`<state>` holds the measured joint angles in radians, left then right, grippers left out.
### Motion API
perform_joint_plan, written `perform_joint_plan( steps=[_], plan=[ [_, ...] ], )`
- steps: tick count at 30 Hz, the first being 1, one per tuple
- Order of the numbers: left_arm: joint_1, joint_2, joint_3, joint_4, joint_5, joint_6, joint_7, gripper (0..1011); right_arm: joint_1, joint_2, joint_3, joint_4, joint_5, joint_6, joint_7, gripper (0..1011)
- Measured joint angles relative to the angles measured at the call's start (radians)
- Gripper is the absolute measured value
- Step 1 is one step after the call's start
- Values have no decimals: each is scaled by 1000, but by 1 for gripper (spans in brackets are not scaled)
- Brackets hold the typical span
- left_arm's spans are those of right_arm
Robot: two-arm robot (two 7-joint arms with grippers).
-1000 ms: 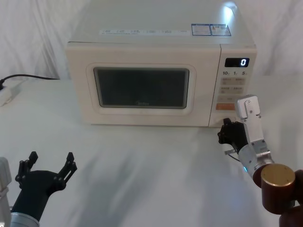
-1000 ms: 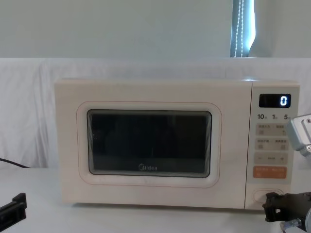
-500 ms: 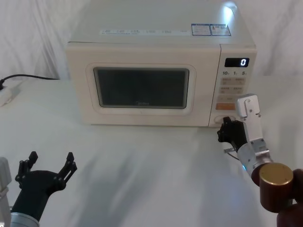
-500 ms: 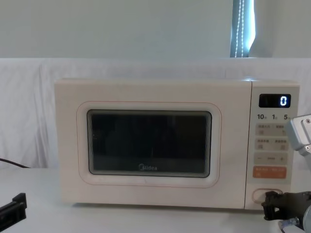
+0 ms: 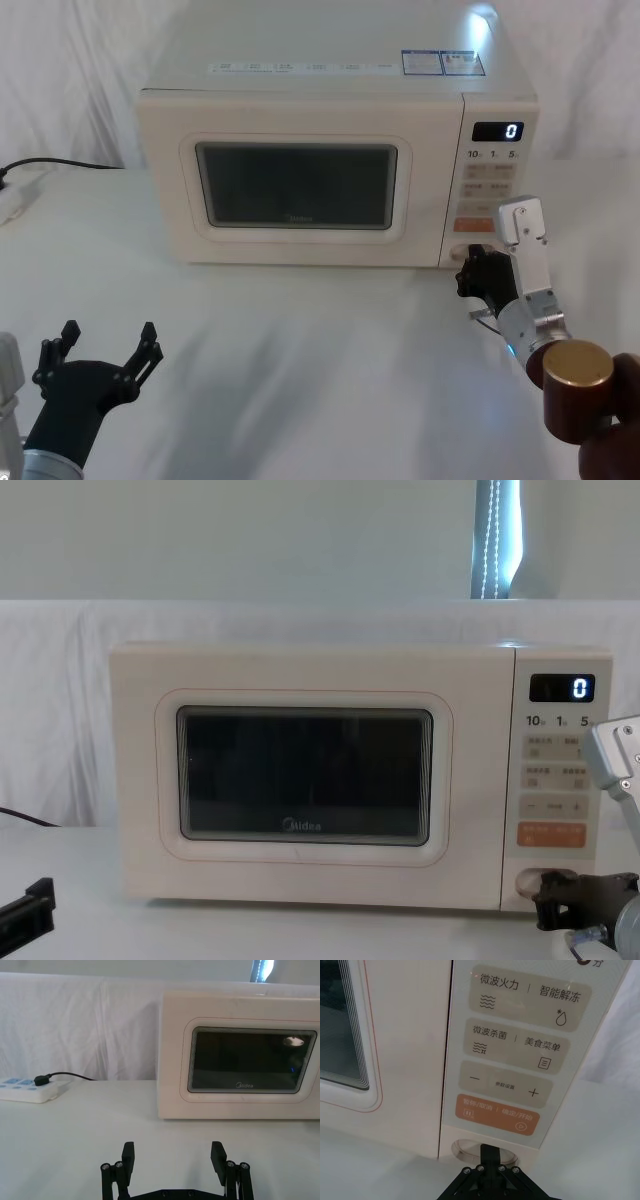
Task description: Press the button to open the microwave door with one hand; close the microwave door with the other hand.
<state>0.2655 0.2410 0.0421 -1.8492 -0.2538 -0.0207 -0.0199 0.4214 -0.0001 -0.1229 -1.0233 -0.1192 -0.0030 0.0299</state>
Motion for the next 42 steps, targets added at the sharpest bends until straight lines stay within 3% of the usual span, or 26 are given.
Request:
perform_joint_plan(
  steps=[29,37,42],
  plan=[
    [0,0,0,0,0,0,0,1001,35,-6,-1,58,4,-27,3,0],
    [0,0,0,0,0,0,0,1001,10,2,2,18,11,-22,13,0],
    [0,0,0,0,0,0,0,1001,-24,11,3,-40,15,-8,21,0]
  ],
)
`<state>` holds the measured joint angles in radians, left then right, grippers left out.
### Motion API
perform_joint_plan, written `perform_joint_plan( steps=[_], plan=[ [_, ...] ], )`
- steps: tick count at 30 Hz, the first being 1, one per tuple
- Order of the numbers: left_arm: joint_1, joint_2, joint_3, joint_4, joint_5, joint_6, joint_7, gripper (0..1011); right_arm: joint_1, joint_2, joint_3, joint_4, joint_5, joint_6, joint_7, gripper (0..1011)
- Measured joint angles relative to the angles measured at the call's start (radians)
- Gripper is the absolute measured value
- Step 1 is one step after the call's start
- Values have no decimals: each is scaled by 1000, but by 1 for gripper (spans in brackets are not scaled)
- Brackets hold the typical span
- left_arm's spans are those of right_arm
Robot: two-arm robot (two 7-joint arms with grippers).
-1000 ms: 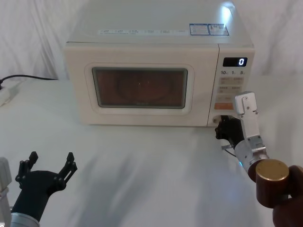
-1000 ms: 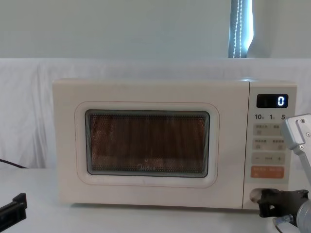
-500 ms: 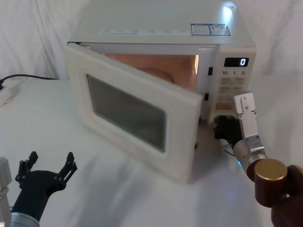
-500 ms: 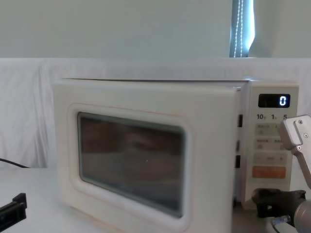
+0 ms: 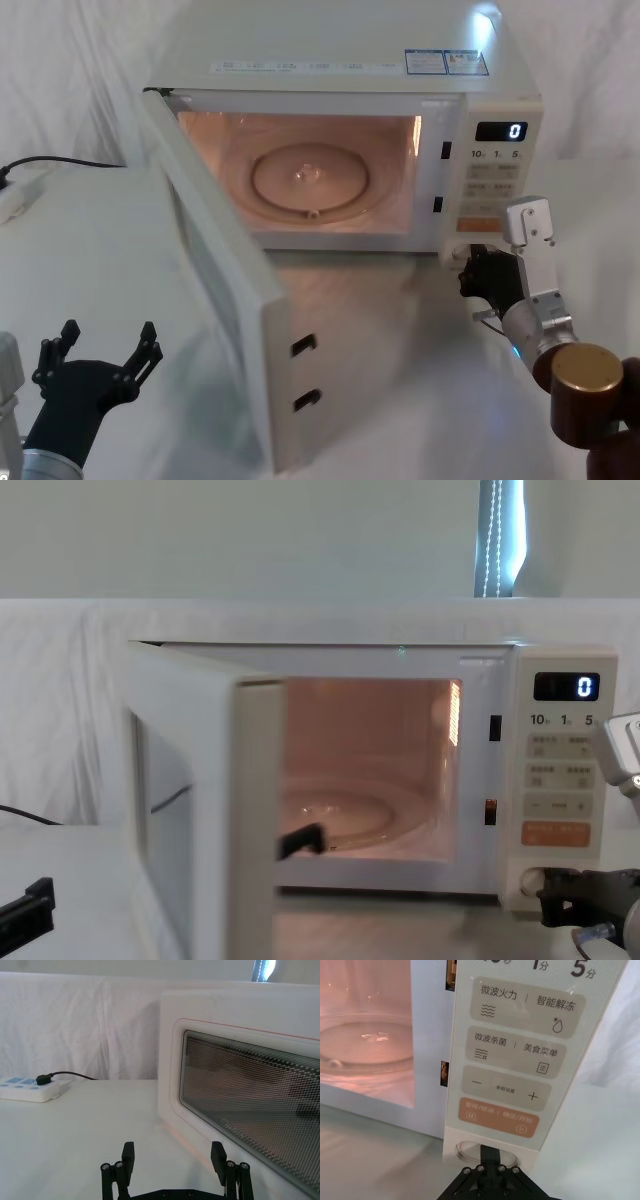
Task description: Press the button to open the microwave door with one hand; close the microwave door with the other hand.
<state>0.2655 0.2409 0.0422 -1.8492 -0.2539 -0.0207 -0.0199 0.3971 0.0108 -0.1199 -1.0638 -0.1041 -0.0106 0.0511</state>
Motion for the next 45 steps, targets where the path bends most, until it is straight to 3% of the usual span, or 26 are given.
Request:
perform_joint_plan(
  steps=[12,27,37,45],
  plan=[
    [0,0,0,0,0,0,0,1001,-63,15,-7,-109,1,39,17,0],
    [0,0,0,0,0,0,0,1001,-193,39,-5,-292,20,85,38,0],
    [0,0,0,0,0,0,0,1001,-301,72,24,-414,69,2,64,0],
    [0,0,0,0,0,0,0,1001,-357,98,69,-463,102,-20,62,185]
  ],
)
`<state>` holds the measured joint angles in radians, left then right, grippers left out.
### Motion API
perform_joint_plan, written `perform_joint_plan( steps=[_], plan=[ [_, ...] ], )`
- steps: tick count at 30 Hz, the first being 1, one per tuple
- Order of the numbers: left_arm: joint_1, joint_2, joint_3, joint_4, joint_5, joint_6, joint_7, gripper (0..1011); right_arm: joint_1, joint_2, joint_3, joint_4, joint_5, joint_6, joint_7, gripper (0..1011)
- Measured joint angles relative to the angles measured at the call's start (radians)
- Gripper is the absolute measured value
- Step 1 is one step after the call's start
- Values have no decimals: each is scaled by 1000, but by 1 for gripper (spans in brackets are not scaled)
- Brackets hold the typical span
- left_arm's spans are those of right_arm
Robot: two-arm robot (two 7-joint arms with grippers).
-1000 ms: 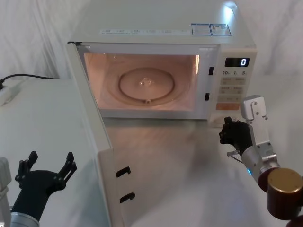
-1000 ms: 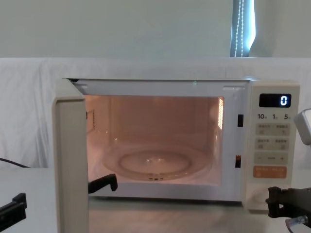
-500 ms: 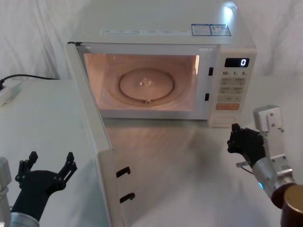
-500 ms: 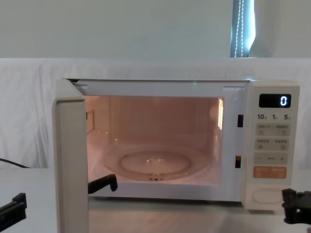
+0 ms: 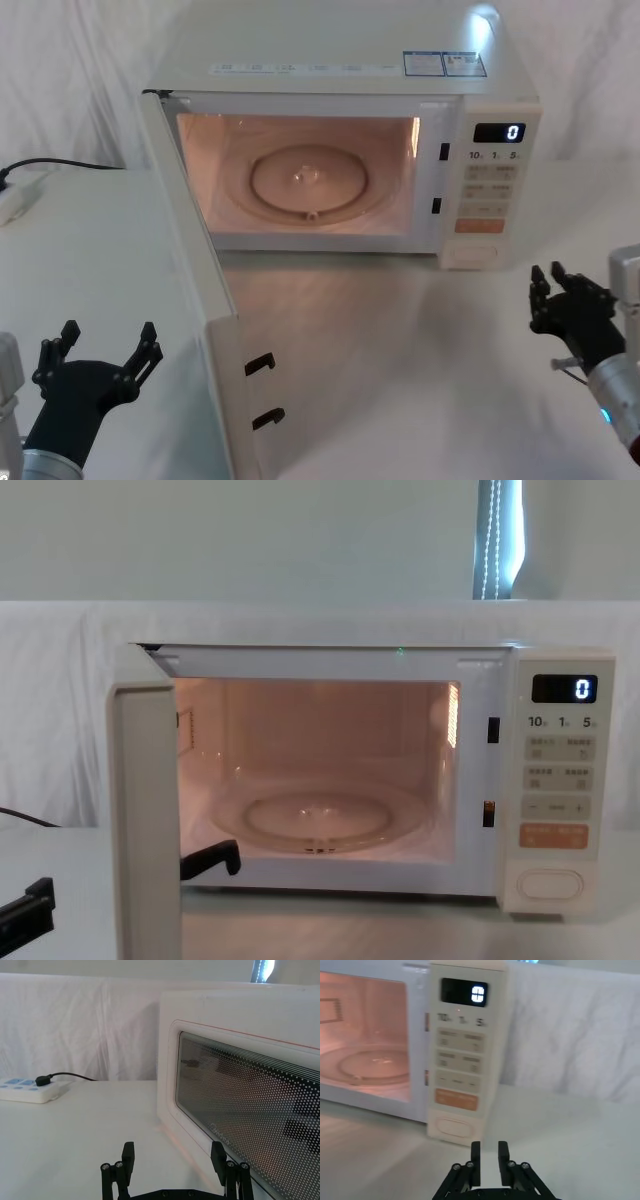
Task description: Press the button to open the microwave door with one hand; close the microwave door with the other hand.
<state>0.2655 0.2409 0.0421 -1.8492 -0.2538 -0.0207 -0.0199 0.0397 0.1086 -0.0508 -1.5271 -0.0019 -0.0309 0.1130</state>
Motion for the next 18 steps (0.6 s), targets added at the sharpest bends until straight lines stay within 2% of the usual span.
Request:
perform_joint_plan(
  steps=[4,7,8,11,12,17,18],
  plan=[
    [0,0,0,0,0,0,0,1001,-12,8,21,-6,11,-3,-7,323],
    [0,0,0,0,0,0,0,1001,-16,14,34,-6,17,-7,-8,390],
    [0,0,0,0,0,0,0,1001,-17,16,39,-6,19,-9,-9,460],
    [0,0,0,0,0,0,0,1001,-17,20,45,-2,20,-12,-11,518],
    [0,0,0,0,0,0,0,1001,-17,21,49,1,20,-14,-12,579],
    [0,0,0,0,0,0,0,1001,-16,24,59,13,20,-18,-18,717],
    [0,0,0,0,0,0,0,1001,-16,24,61,15,20,-18,-19,772]
  ],
)
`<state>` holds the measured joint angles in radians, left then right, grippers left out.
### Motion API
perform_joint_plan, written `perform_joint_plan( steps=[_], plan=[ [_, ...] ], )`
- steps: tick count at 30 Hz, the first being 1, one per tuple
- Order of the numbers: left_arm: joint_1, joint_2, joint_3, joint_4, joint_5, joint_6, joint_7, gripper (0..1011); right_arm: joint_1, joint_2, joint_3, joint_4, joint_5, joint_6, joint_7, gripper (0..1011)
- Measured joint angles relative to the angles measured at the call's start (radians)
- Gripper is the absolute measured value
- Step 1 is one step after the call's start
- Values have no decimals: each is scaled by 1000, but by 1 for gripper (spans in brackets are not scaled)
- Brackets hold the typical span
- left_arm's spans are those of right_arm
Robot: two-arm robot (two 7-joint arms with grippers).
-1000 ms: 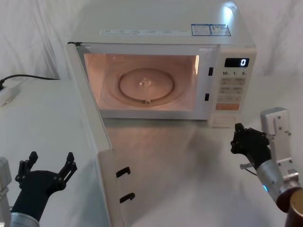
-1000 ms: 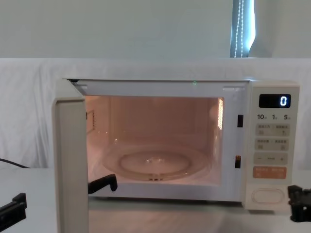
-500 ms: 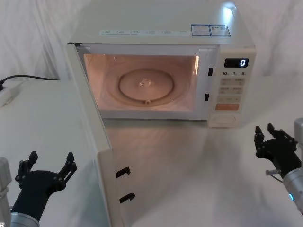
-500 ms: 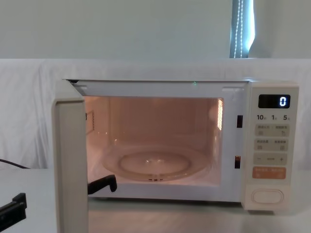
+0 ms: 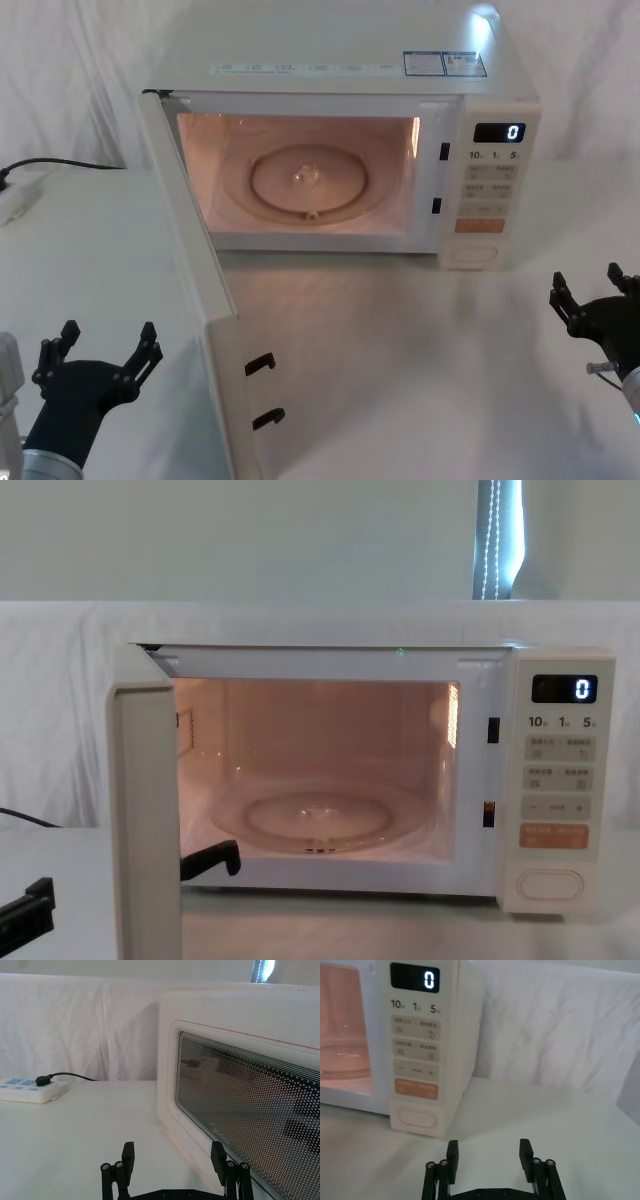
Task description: Press the button to open the microwave door with one hand; close the microwave door with the other hand.
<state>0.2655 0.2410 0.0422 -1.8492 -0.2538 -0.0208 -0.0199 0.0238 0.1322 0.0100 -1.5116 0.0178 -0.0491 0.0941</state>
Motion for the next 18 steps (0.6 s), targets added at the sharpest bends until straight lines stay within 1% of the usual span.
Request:
perform_joint_plan(
  steps=[2,3,4,6,8,9,10,18],
  plan=[
    [0,0,0,0,0,0,0,1001,0,0,2,3,-1,-1,-2,781],
    [0,0,0,0,0,0,0,1001,0,-1,4,6,-1,-2,-3,846],
    [0,0,0,0,0,0,0,1001,0,-1,5,7,-1,-3,-4,860],
    [0,0,0,0,0,0,0,1001,0,-2,8,10,-2,-4,-5,927],
    [0,0,0,0,0,0,0,1001,0,-4,9,12,-2,-5,-7,951],
    [0,0,0,0,0,0,0,1001,0,-4,9,12,-2,-5,-7,989],
    [0,0,0,0,0,0,0,1001,0,-4,9,12,-2,-5,-7,1002],
    [0,0,0,0,0,0,0,1001,1,-4,8,12,-4,-5,-7,1002]
  ],
)
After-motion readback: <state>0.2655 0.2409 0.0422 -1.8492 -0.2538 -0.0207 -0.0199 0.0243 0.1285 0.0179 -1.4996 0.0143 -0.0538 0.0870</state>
